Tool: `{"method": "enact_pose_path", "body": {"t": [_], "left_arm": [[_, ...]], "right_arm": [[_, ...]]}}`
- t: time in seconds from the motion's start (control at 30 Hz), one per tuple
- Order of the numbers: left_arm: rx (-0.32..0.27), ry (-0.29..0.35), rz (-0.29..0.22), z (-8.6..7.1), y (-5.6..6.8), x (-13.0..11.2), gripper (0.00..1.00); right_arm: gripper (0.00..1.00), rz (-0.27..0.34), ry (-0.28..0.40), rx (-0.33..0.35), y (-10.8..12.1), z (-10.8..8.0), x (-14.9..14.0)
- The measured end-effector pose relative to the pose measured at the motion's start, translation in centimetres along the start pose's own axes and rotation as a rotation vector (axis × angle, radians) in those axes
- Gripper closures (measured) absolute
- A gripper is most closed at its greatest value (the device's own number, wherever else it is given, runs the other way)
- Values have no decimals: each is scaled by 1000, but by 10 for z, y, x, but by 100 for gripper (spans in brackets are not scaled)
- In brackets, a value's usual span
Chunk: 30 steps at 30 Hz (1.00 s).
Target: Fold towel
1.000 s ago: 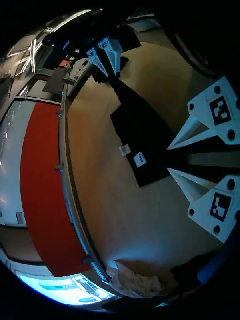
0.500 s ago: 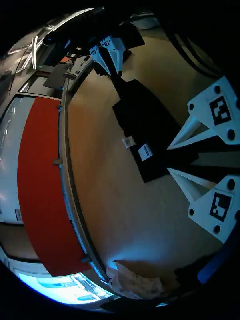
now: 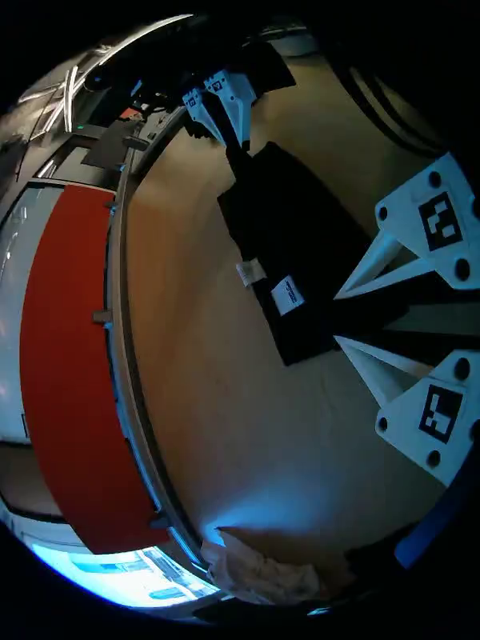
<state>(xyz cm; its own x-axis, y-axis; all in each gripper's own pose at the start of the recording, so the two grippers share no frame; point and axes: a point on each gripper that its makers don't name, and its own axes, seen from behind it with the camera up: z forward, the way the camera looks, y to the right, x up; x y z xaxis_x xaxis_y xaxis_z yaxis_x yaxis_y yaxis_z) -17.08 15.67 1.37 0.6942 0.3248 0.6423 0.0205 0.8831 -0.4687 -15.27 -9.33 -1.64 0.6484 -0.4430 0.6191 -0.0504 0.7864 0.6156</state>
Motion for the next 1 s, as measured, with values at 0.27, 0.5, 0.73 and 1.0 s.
{"method": "enact_pose_path", "body": {"t": [0.27,0.5,0.73,1.0], "left_arm": [[10,-17,5,18,-4,-5,85],[15,-27,2,28,-8,-7,84],[25,-31,5,35,-11,-5,85],[58,-41,20,43,-20,-6,76]], "right_arm": [[76,24,-11,-9,5,12,-4],[76,33,-20,-15,10,22,-5],[75,48,-18,-27,15,28,-2],[55,64,-19,-67,25,35,-2]]}}
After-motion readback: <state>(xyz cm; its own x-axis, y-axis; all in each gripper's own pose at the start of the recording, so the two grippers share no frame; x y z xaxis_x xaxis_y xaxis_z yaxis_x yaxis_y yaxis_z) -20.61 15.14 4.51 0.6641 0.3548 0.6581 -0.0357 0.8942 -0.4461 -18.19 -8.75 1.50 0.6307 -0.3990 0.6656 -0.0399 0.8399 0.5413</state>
